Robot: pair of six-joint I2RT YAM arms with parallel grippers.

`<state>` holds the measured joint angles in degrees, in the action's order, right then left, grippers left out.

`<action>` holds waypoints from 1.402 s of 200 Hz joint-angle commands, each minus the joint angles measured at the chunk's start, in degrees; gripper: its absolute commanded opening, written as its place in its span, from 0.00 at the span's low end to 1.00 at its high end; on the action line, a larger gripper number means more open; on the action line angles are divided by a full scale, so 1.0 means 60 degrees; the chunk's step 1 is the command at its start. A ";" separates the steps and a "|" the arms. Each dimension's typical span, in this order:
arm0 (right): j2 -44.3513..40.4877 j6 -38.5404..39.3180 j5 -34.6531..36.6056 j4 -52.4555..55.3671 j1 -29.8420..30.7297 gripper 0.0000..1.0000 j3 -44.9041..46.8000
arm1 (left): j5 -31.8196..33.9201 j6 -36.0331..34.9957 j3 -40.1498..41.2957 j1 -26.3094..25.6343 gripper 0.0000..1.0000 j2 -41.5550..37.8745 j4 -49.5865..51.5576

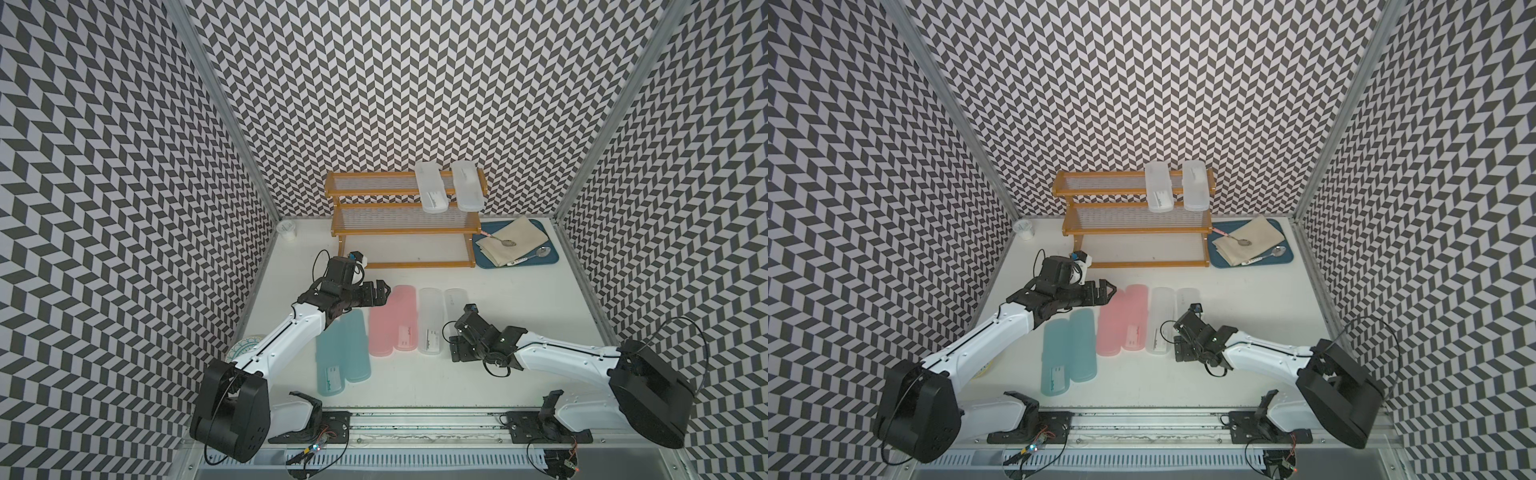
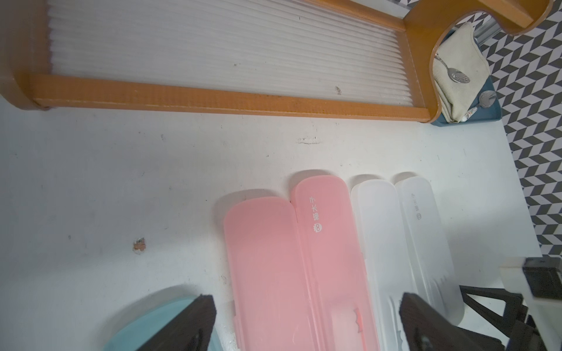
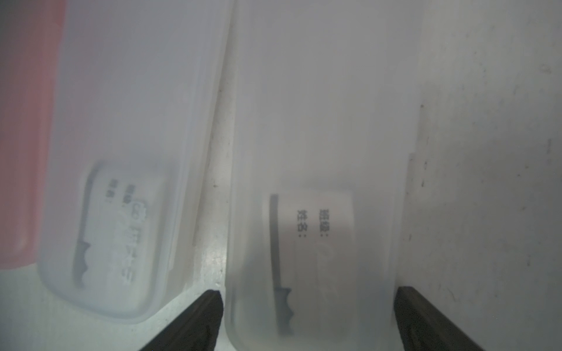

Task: Place the pencil cases on the shelf according to color
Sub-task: Pick up the pencil case from the center of the board.

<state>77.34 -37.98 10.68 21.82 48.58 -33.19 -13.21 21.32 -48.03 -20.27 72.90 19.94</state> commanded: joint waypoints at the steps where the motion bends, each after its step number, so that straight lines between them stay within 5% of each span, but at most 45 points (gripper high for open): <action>1: 0.0336 -0.0145 -0.0093 -0.0356 0.0015 0.92 0.0029 | 0.0440 -0.0078 -0.0150 0.0022 1.00 -0.0267 -0.0090; 64: 0.0489 -0.0598 0.0186 -0.0295 0.0025 0.85 0.0281 | 0.0631 0.0060 -0.0084 0.0272 1.00 -0.0560 -0.0131; 119: -0.1295 -0.0636 0.0386 0.0341 0.0062 0.70 0.0221 | 0.1233 0.0070 -0.0037 0.0608 1.00 -0.1927 -0.0648; 143: -0.1844 -0.0451 0.0606 0.1430 0.0061 0.70 -0.0694 | 0.1095 -0.0124 -0.0505 0.0639 1.00 -0.2598 -0.1132; 189: -0.2182 0.0003 0.0326 0.2167 0.0063 0.73 -0.2575 | 0.1304 -0.0264 -0.2542 0.0909 1.00 -0.0921 -0.0573; 280: 0.0402 0.1657 -0.0475 0.1084 0.0060 0.73 -0.7287 | 0.0686 -0.0188 -0.2066 0.1693 1.00 -0.0024 -0.1717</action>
<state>75.79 -32.82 8.97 34.28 48.69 -71.35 -6.76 19.57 -61.63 -11.27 72.44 11.81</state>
